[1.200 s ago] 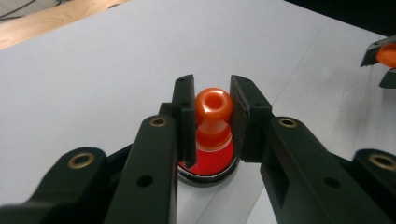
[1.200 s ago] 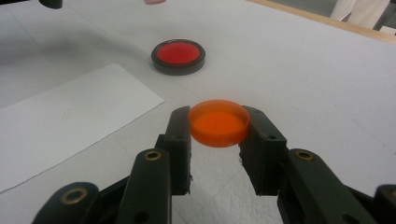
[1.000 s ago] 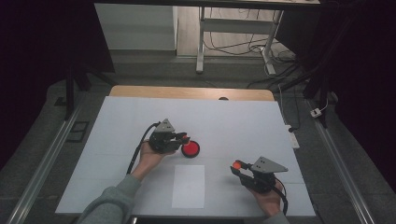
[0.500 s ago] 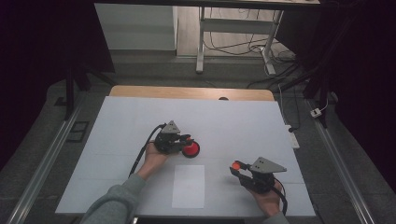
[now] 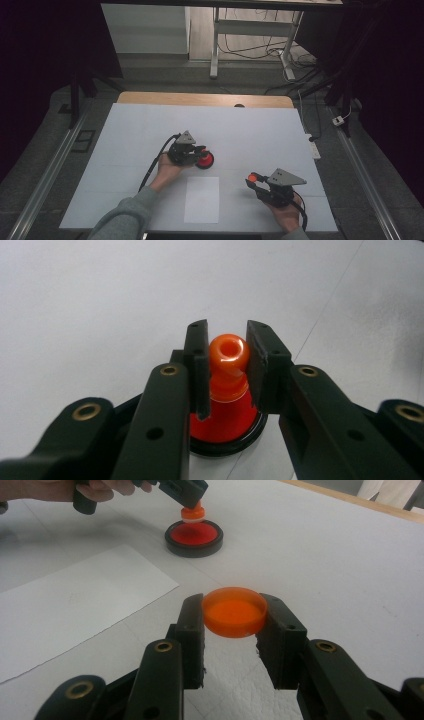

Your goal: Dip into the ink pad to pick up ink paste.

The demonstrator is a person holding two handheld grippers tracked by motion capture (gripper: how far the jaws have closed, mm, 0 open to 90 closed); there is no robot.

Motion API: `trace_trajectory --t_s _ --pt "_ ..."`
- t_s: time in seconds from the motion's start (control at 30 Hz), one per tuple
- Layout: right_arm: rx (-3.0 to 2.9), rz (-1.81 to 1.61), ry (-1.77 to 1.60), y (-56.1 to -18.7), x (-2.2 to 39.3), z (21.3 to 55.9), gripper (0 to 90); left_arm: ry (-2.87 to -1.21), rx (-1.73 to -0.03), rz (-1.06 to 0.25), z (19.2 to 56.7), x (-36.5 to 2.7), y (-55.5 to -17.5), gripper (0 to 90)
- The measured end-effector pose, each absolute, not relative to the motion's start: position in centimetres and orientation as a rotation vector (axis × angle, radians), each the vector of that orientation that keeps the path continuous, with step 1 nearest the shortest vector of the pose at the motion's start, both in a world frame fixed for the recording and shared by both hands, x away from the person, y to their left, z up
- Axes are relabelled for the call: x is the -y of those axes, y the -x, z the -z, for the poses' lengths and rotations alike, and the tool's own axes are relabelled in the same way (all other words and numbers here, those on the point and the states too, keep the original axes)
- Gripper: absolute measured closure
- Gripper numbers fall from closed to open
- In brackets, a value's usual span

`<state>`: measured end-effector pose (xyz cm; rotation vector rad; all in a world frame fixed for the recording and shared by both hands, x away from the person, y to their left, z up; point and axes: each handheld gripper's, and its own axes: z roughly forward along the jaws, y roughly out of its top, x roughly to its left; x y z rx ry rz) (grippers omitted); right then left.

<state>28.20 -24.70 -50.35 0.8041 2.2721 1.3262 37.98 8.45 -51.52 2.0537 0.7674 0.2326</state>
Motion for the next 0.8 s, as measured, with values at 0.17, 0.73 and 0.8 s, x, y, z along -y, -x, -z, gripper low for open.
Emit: trace_trajectory --t_s 0.17,0.73,0.8 --pt "-2.273 -1.326 -0.802 -28.2 24.7 50.4 64.3 -2.058 -0.765 -0.237 51.8 -8.3 -38.0 72.8" --pt "-2.276 -1.327 -0.801 -28.2 24.7 50.4 64.3 -2.094 -0.778 -0.272 52.5 -8.1 -38.1 72.9" --pt "-2.277 -1.326 -0.801 -28.2 24.7 50.4 64.3 -2.087 -0.781 -0.277 52.6 -8.1 -38.1 73.0"
